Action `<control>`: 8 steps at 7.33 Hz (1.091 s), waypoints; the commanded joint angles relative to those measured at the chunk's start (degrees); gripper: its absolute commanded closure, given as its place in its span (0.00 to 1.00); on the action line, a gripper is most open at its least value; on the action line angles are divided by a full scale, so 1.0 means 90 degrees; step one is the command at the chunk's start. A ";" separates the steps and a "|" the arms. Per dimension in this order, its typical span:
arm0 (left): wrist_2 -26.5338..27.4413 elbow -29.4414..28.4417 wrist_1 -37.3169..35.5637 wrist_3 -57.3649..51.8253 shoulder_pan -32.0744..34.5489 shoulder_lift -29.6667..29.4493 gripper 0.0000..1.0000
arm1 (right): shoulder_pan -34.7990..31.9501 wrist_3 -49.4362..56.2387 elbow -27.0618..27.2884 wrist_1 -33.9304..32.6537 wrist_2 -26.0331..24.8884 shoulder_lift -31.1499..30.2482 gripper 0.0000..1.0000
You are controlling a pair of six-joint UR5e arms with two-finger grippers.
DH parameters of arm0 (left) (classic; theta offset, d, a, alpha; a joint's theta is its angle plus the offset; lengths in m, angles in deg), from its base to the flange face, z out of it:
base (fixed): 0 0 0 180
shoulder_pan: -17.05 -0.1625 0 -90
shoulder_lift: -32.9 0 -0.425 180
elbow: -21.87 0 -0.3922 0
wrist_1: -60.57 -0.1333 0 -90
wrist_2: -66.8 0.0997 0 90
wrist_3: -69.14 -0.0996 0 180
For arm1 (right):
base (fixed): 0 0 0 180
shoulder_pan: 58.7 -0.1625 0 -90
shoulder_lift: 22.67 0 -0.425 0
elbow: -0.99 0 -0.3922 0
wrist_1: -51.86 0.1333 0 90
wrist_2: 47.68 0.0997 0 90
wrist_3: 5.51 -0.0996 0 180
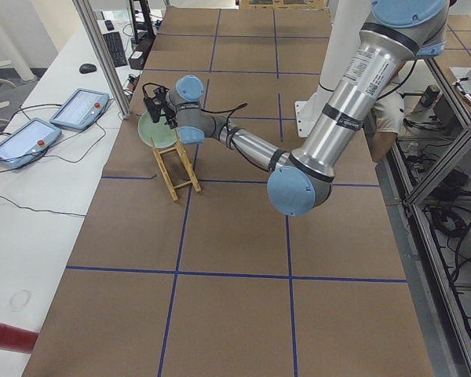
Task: Place plate on table
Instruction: 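Reach the left gripper to the pale green plate's rim in the rack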
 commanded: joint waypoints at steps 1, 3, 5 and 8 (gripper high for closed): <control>0.0151 -0.0385 0.0171 -0.0234 -0.0181 -0.0248 0.00 | 0.0000 0.0000 0.0000 0.0000 0.0000 0.0000 0.00; 0.0151 -0.0530 0.0161 -0.0236 -0.0269 -0.0374 0.12 | 0.0000 0.0000 0.0000 0.0000 0.0000 0.0000 0.00; 0.0161 -0.0629 0.0142 -0.0236 -0.0269 -0.0521 0.27 | 0.0000 0.0000 0.0000 0.0000 0.0000 0.0000 0.00; 0.0151 -0.0590 0.0142 -0.0236 -0.0259 -0.0590 1.00 | 0.0000 0.0000 0.0000 0.0000 0.0000 0.0000 0.00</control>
